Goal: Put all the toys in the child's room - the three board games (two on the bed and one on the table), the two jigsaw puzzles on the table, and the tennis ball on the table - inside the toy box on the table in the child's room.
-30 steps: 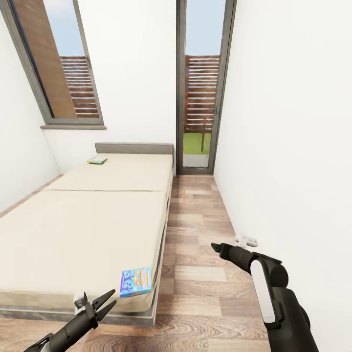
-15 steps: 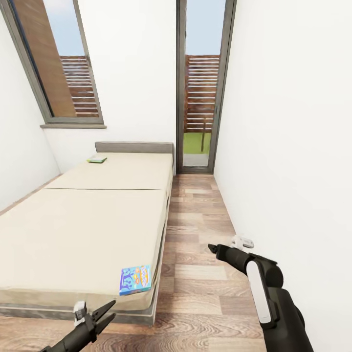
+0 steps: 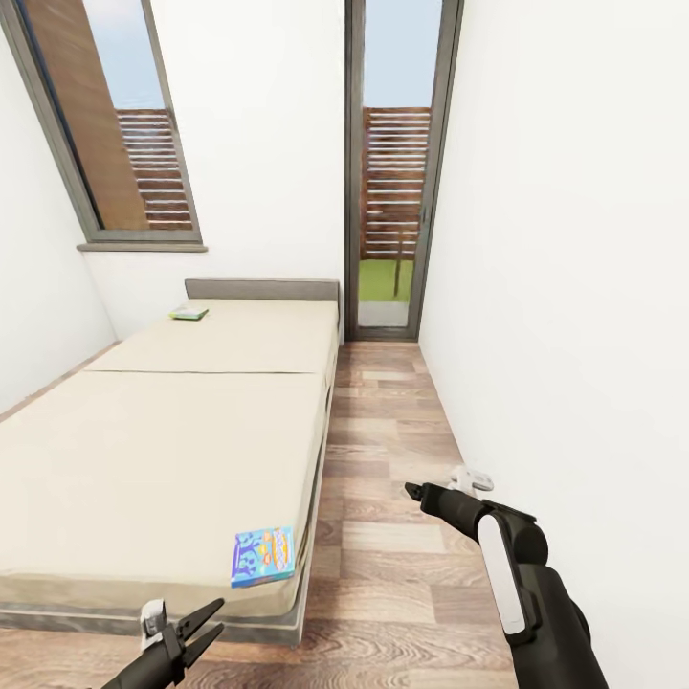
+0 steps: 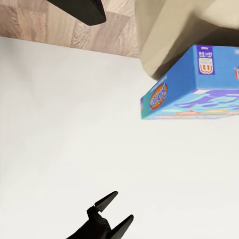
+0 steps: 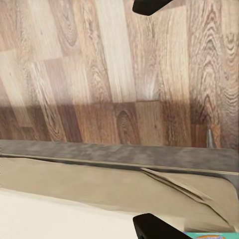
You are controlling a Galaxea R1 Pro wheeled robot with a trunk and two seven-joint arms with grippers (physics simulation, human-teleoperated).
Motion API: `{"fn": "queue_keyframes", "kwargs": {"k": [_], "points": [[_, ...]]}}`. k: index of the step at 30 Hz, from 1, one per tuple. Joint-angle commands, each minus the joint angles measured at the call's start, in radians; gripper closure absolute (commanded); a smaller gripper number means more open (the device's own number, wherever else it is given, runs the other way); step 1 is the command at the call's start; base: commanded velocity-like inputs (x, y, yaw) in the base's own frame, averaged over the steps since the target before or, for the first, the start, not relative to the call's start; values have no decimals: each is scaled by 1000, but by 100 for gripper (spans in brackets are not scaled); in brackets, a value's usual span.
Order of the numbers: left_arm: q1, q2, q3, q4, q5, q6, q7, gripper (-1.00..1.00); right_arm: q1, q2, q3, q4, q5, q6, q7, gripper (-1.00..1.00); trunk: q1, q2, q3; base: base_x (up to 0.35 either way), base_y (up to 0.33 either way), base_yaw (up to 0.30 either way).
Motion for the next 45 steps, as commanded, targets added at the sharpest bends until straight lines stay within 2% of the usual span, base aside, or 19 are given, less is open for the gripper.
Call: {"fn": "queue_keyframes", "kwargs": {"k": [1, 45], "points": [[0, 0, 2, 0, 1, 10, -3, -100, -1, 1, -2, 0, -2, 5, 1, -100, 0, 0, -1, 31, 0, 0], [6, -1, 2, 0, 1, -7, -1, -100, -1, 0, -2, 0, -2, 3, 2, -100, 0, 0, -1, 52, 0, 0]]}}
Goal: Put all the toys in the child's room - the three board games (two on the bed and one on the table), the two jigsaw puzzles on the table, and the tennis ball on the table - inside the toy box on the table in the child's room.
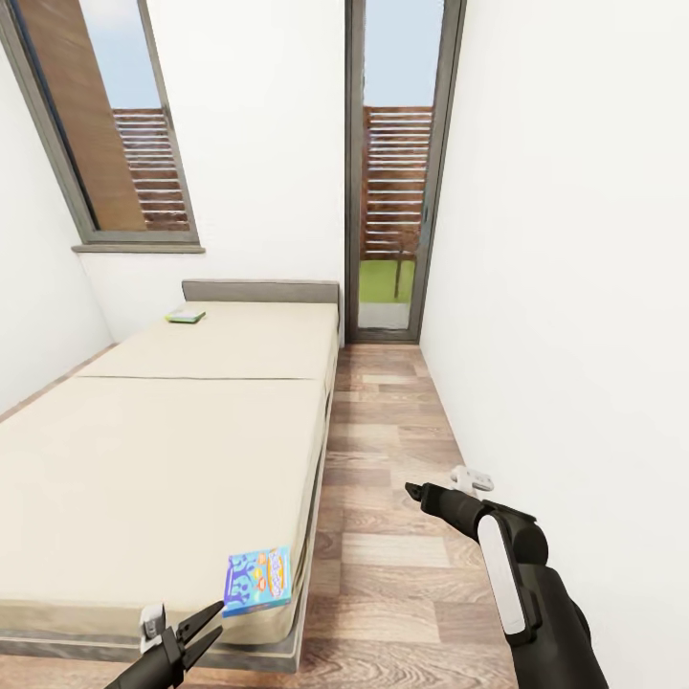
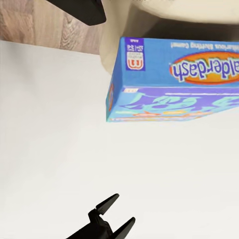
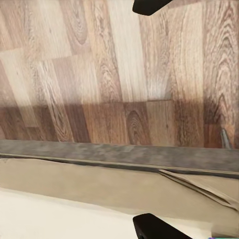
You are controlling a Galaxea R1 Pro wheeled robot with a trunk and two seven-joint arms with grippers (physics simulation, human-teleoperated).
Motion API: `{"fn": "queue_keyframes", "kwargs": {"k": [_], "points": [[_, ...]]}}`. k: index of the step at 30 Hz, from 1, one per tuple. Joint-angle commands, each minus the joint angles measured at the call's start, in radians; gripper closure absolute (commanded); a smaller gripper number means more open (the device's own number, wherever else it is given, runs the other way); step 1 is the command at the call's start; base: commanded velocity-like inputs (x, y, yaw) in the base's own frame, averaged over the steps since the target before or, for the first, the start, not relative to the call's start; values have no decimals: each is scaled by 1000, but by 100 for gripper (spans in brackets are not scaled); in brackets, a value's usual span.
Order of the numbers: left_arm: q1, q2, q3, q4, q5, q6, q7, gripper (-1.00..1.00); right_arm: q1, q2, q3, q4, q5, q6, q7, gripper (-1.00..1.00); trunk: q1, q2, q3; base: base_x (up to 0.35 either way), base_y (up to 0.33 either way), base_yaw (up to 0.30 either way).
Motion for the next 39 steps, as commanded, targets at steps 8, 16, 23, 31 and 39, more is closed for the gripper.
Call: {"fn": "queue_keyframes", "kwargs": {"k": [8, 16, 23, 31, 39], "points": [[0, -1, 2, 0, 1, 10, -3, -100, -1, 1, -3, -1, -2, 5, 1, -100, 0, 0, -1, 7, 0, 0], [1, 0, 2, 0, 1, 10, -5, -100, -1, 1, -3, -1, -2, 5, 1, -100, 0, 0, -1, 0, 0, 0], [1, 0, 3, 0, 1, 11, -5, -100, -1, 1, -2, -1, -2, 5, 1, -100, 0, 0, -1, 0, 0, 0], [1, 0, 3, 0, 1, 11, -5, -100, -1, 1, -3, -1, -2, 5, 1, -100, 23, -42, -20, 0, 0, 0], [1, 0, 3, 0, 1, 11, -5, -100, -1, 1, -2, -1, -2, 5, 1, -100, 46, -84, -39, 0, 0, 0]]}}
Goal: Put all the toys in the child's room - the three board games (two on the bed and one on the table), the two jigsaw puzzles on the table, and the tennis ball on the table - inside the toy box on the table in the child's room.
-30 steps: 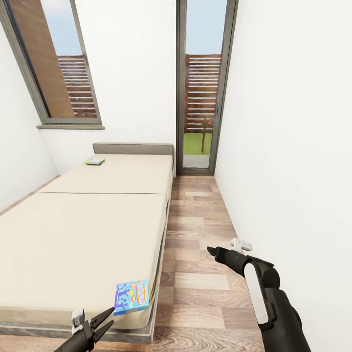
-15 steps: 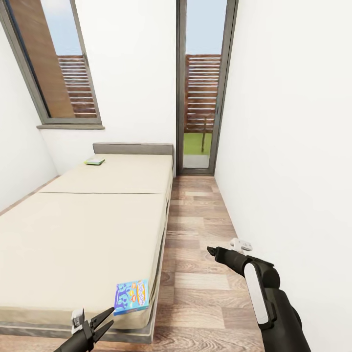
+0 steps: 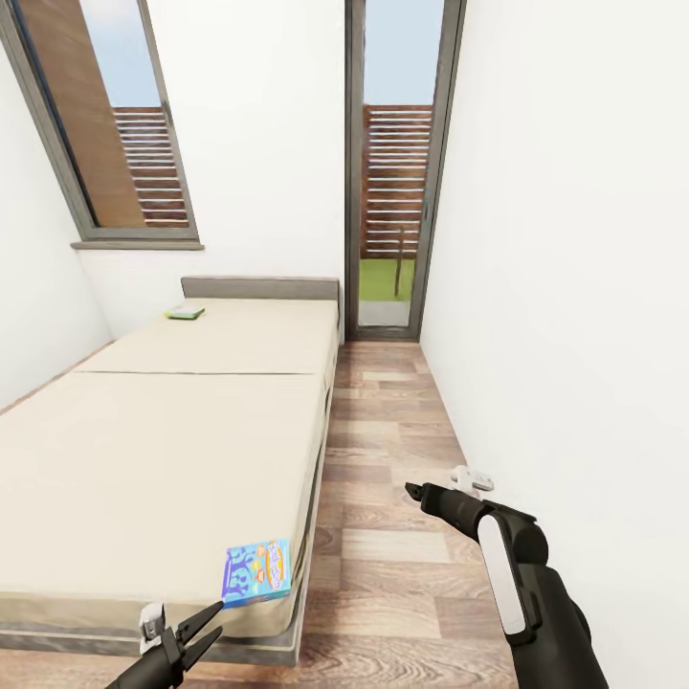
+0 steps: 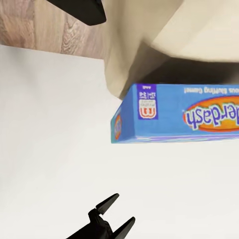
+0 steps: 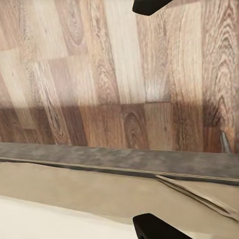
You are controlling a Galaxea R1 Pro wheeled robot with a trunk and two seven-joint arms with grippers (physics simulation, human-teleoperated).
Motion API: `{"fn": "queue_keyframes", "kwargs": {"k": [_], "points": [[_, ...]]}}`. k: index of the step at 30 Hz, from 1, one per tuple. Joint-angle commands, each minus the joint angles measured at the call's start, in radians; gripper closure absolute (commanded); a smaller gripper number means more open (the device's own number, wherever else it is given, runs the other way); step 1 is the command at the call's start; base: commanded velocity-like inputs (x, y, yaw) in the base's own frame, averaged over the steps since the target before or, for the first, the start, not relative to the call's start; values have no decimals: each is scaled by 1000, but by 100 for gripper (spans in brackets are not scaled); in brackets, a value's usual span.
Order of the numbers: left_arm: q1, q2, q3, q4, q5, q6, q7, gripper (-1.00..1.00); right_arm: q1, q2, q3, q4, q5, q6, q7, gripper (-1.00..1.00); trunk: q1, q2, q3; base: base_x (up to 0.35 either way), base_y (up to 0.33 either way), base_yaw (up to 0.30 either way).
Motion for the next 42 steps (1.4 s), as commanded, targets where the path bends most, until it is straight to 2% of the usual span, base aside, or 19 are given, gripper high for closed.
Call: {"fn": "queue_keyframes", "kwargs": {"k": [1, 27, 42], "points": [[-1, 0, 2, 0, 1, 10, -3, -100, -1, 1, -2, -1, -2, 5, 1, -100, 0, 0, -1, 0, 0, 0], [-1, -1, 1, 0, 1, 8, -3, -100, -1, 1, -2, -1, -2, 5, 2, -100, 4, -7, -4, 11, 2, 0], [-1, -2, 1, 0, 0, -26, -3, -100, -1, 1, -2, -1, -2, 5, 3, -100, 4, -7, -4, 32, -11, 0]]}}
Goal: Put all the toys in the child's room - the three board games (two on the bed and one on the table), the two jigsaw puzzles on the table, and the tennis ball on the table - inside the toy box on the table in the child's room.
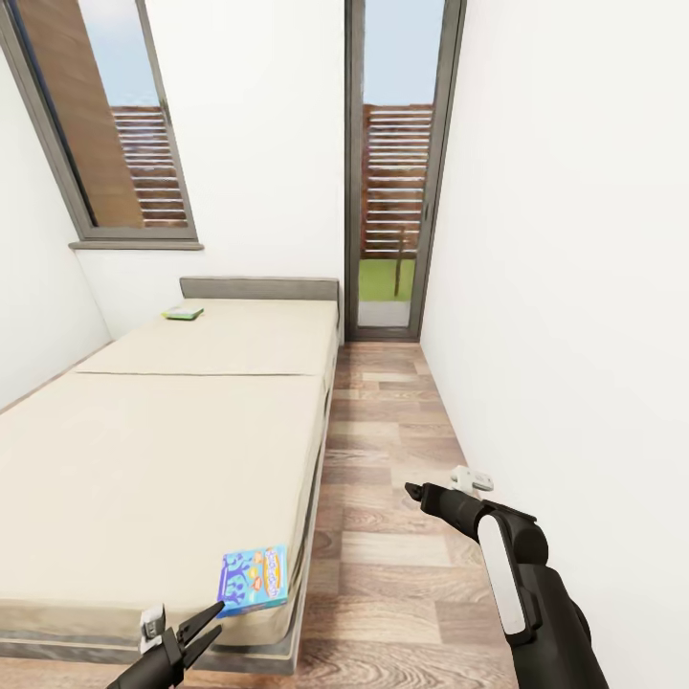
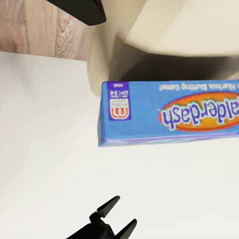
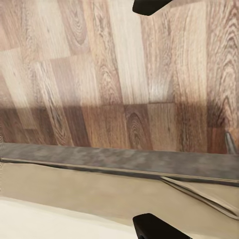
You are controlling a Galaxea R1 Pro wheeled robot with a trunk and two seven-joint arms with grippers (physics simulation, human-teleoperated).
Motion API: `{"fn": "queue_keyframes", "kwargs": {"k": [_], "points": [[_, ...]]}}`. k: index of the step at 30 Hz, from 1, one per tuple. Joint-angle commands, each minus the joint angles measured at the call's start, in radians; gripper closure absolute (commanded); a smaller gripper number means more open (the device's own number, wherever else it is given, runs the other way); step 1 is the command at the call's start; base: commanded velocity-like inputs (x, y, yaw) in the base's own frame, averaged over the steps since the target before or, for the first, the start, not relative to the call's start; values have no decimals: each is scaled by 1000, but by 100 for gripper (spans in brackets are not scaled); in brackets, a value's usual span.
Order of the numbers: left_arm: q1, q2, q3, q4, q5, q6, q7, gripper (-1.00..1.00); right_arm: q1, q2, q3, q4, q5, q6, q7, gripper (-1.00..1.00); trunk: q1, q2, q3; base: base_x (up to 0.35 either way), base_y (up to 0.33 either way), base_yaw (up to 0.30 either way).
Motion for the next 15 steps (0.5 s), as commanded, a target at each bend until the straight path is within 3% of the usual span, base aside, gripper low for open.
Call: {"fn": "queue_keyframes", "kwargs": {"k": [1, 15], "points": [[-1, 0, 2, 0, 1, 10, -3, -100, -1, 1, -2, -1, -2, 5, 2, -100, 0, 0, -1, 76, -52, 0], [-1, -1, 3, 0, 1, 8, -3, -100, -1, 1, -2, -1, -2, 5, 2, -100, 0, 0, -1, 15, -10, 0]]}}
